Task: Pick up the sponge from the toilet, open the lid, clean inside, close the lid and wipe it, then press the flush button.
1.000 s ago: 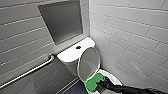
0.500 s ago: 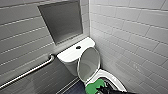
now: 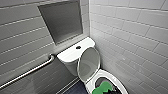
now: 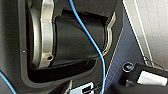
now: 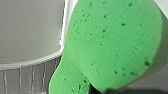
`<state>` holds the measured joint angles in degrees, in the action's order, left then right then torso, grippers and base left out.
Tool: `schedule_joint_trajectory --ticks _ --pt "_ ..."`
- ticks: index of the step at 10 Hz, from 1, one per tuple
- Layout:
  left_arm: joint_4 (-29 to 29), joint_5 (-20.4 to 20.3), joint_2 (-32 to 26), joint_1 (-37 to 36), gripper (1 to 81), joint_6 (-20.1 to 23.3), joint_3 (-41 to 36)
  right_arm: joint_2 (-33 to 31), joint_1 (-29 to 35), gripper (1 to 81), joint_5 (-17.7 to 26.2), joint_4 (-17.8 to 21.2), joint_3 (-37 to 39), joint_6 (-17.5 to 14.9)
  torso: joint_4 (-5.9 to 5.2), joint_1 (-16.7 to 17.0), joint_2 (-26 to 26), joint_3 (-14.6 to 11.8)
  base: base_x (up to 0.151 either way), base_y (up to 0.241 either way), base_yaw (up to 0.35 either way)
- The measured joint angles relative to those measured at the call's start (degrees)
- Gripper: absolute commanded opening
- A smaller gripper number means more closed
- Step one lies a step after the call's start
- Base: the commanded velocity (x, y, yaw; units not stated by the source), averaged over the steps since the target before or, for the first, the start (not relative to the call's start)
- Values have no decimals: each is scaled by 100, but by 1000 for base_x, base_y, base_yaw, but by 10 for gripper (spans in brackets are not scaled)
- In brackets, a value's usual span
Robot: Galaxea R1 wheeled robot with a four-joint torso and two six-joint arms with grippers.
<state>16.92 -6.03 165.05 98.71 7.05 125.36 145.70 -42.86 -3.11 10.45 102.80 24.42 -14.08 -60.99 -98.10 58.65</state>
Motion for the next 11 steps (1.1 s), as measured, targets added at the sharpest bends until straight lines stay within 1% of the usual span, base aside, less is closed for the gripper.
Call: schedule_joint_trajectory --ticks 3,6,11 --pt "2 4 4 0 811 0 0 -562 -330 10 -59 -1 -490 -11 0 0 0 0 0 0 0" --pt "0 0 4 -1 811 0 2 -992 -683 10 -322 -4 -783 -15 0 0 0 0 0 0 0" --pt "2 2 6 -1 811 2 2 -2039 -970 10 -566 -1 -1419 -17 0 0 0 0 0 0 0"
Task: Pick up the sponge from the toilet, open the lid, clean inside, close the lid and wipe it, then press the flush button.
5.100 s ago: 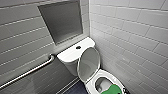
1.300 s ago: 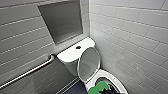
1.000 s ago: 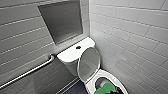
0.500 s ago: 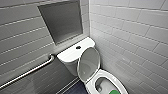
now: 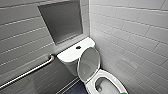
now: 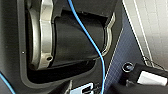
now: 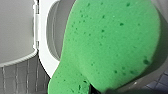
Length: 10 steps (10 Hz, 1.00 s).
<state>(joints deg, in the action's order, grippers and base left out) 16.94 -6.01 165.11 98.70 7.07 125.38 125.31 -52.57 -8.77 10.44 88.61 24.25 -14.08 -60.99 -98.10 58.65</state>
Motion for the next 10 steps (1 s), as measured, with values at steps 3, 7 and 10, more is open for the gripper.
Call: schedule_joint_trajectory --ticks 3,7,10 --pt "2 -2 -2 -2 811 12 1 -472 -295 10 -184 0 -289 -9 0 0 0 0 0 0 0" --pt "2 -27 -400 -127 811 -2 -297 -607 -887 10 -252 -60 -276 -27 0 0 0 0 0 0 0" --pt "0 -38 -1167 -361 811 -32 -1417 -491 -1701 10 -212 -438 100 -38 0 0 -2 0 0 0 0"
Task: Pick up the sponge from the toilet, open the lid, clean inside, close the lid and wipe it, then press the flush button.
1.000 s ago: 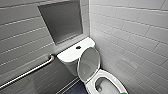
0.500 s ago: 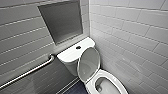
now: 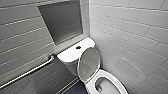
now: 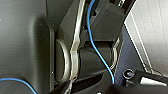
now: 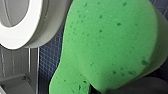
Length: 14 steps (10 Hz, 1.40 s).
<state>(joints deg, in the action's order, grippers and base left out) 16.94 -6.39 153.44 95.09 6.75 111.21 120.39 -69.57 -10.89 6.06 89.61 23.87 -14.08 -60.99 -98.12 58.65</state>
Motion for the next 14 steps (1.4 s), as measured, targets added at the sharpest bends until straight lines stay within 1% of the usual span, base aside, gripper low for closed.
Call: schedule_joint_trajectory --ticks 1,2,4,5,6,8,9,10,12,14 --pt "0 30 -256 -57 811 -15 -391 83 -167 10 -7 -162 52 -2 0 0 0 -2 0 0 0" --pt "0 61 -499 -179 811 -26 -778 188 -389 10 -24 -408 132 -4 0 0 0 -2 0 0 0" --pt "-24 221 -936 -595 811 -56 -1367 343 -746 10 -52 -722 374 -9 5 0 0 -2 0 0 0" --pt "-74 361 -1172 -862 811 -59 -1676 455 -859 10 -72 -812 501 -9 54 0 0 -2 0 0 0" --pt "-185 529 -1395 -1152 811 -61 -1998 555 -948 10 -115 -895 553 -12 177 0 0 -17 0 0 0" --pt "-491 781 -1747 -1852 811 -63 -2530 634 -1179 10 -276 -980 600 -15 544 0 0 -61 0 0 0" --pt "-681 881 -1886 -2224 811 -65 -2721 618 -1342 10 -377 -1017 661 -15 671 0 0 -74 0 0 0" --pt "-903 989 -1982 -2575 811 -67 -2861 618 -1467 10 -482 -1083 680 -12 714 0 0 -76 0 0 0" --pt "-1370 1273 -2109 -3261 811 -67 -2982 629 -1635 10 -788 -1225 761 -15 712 0 0 -76 0 0 0" --pt "-1918 1562 -2161 -4041 811 -78 -2999 739 -1965 10 -1044 -1284 1118 -9 712 0 0 -76 0 0 0"
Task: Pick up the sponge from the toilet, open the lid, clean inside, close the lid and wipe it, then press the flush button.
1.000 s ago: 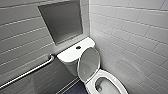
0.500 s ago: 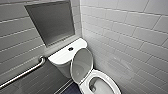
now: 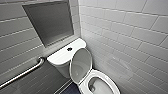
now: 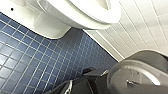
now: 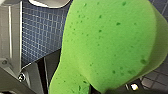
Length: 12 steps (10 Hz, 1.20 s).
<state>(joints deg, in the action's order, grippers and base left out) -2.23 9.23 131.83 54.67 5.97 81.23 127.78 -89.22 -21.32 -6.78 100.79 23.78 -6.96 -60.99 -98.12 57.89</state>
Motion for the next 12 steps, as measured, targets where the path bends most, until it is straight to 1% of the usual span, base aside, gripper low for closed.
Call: schedule_joint_trajectory --ticks 1,2,3,4,5,6,7,8,10,12 --pt "-400 118 -29 -317 811 -2 -6 99 -99 10 -95 -38 224 6 0 0 0 0 0 0 0" --pt "-951 234 -57 -567 811 -17 -2 182 -168 10 -296 -38 408 13 0 0 0 0 0 0 0" --pt "-1507 265 -60 -750 811 -52 59 260 -289 10 -519 -44 513 28 0 0 0 0 0 0 0" --pt "-1957 33 -93 -870 811 -140 149 328 -449 10 -664 -55 538 30 0 0 0 0 0 0 0" --pt "-2269 -271 -162 -956 811 -182 216 383 -562 10 -701 -77 539 33 0 0 0 0 0 0 0" --pt "-2597 -692 -208 -1069 811 -344 258 413 -590 10 -720 -82 560 33 0 0 0 0 0 0 0" --pt "-2764 -939 -234 -1229 811 -674 297 439 -588 10 -767 -79 592 33 0 0 0 0 0 0 0" --pt "-2811 -1164 -278 -1295 811 -1072 322 457 -590 10 -770 -79 612 33 0 0 0 0 0 0 0" --pt "-2892 -1703 -379 -1245 811 -1862 325 522 -590 10 -769 -82 634 33 0 0 0 0 0 0 0" --pt "-2914 -2333 -453 -1279 811 -2413 330 529 -597 10 -769 -82 642 33 0 0 0 0 0 0 0"
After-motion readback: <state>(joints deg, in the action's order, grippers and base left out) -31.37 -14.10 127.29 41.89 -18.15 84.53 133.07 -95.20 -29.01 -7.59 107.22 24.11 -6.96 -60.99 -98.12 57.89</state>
